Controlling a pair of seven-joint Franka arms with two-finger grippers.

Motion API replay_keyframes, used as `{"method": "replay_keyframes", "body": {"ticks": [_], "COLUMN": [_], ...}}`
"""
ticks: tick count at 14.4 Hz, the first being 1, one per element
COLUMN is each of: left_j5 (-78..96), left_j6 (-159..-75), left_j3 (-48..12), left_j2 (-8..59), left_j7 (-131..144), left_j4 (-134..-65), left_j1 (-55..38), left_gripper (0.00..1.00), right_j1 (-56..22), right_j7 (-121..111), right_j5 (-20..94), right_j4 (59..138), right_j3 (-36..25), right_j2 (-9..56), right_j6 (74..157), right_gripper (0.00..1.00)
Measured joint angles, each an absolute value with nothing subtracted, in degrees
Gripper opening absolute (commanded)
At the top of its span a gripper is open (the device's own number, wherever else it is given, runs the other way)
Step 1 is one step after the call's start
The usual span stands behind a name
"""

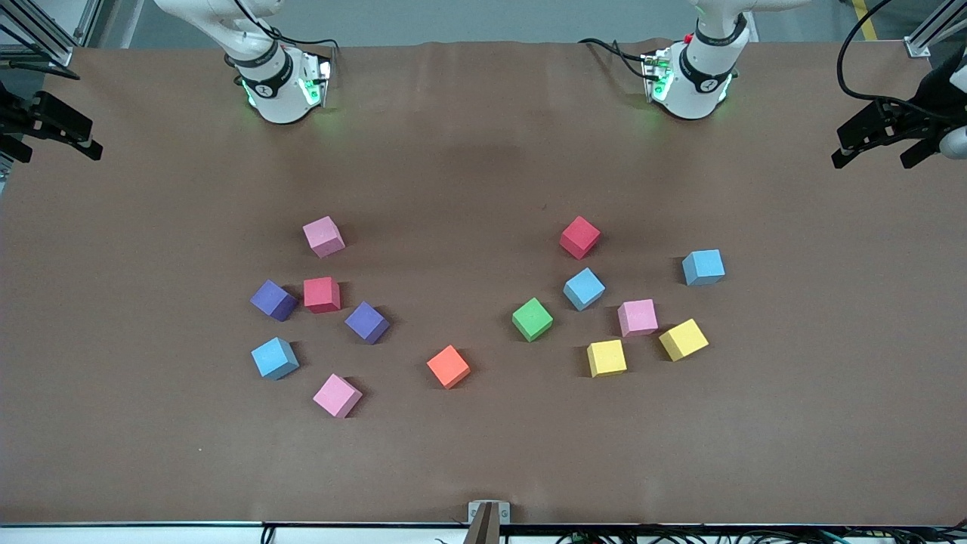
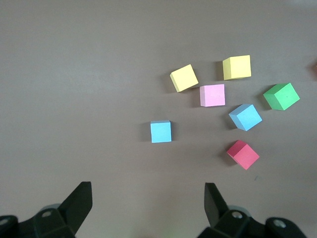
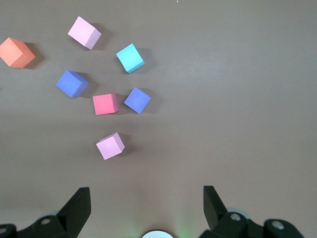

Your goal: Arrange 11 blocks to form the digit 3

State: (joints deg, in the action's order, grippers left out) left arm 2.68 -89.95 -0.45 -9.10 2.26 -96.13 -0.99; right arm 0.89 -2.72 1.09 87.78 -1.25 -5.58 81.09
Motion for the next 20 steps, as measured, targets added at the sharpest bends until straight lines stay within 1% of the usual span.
{"method": "replay_keyframes", "body": {"ticks": [10,12,16,20], "left_j5": [2.7,2.7,2.8,2.8], "left_j6": [-90.1,-89.8,-89.0,-89.0], "left_j3": [-1.0,-2.4,-6.2,-7.3], "left_j2": [-8.8,-8.1,-4.4,-2.7], "left_j7": [2.8,4.7,6.9,7.0], "left_j4": [-95.9,-95.9,-96.0,-95.9], "left_j1": [-1.4,-1.5,-1.6,-1.7], "left_gripper": [1.0,1.0,1.0,1.0], "right_j1": [0.1,0.1,0.1,0.2], "right_j7": [-2.7,-2.7,-2.7,-2.7], "right_j5": [-0.1,-0.1,0.1,0.9], "right_j4": [86.9,86.9,86.9,87.6], "right_j3": [-1.0,-0.9,-0.9,-1.0], "right_j2": [-5.5,-5.5,-5.4,-5.3], "right_j6": [81.2,81.2,80.2,79.4], "right_gripper": [1.0,1.0,1.0,1.0]}}
